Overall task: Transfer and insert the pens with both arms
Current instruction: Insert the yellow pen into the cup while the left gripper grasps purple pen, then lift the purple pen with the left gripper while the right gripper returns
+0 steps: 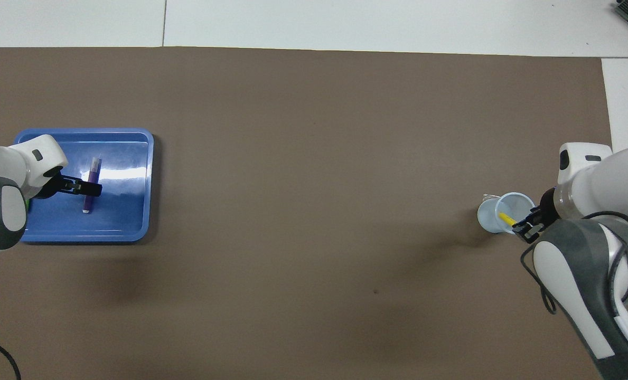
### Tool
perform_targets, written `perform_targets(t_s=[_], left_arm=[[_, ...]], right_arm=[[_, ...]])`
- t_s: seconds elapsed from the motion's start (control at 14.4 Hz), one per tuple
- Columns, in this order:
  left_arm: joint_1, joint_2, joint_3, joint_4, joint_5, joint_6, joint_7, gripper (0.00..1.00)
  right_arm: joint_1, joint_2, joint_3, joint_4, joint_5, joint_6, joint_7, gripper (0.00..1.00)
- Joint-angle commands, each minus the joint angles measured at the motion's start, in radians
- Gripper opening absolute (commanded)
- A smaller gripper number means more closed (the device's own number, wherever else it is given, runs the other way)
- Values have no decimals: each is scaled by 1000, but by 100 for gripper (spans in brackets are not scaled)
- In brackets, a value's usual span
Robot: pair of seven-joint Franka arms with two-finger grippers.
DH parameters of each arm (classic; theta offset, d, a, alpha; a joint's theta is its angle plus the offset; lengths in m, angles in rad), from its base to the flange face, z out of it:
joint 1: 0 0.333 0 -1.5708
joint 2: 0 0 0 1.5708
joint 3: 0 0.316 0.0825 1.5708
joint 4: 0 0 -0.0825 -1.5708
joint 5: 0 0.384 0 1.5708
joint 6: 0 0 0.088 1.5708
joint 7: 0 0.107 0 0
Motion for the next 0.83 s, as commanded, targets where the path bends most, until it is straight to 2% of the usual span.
perform_targets(t_s=[0.0, 0.21, 0.42, 0.62, 0.76], left_arm=[[-11, 45, 5, 17, 7, 48, 10, 100], [-12, 62, 5, 17, 7, 65, 10, 99], [-14, 87, 5, 17, 7, 95, 10, 89], [-17, 88, 5, 17, 7, 102, 10, 64], [-17, 90, 5, 16, 7, 114, 10, 45]], right_arm=[[-15, -8, 6, 57, 59, -97, -15, 47], [-20, -27, 3, 69, 210, -140, 2, 51], [-7, -35, 3, 106, 321, -200, 84, 53], [32, -36, 26, 108, 467, -191, 314, 55], [75, -36, 31, 106, 504, -159, 494, 57]])
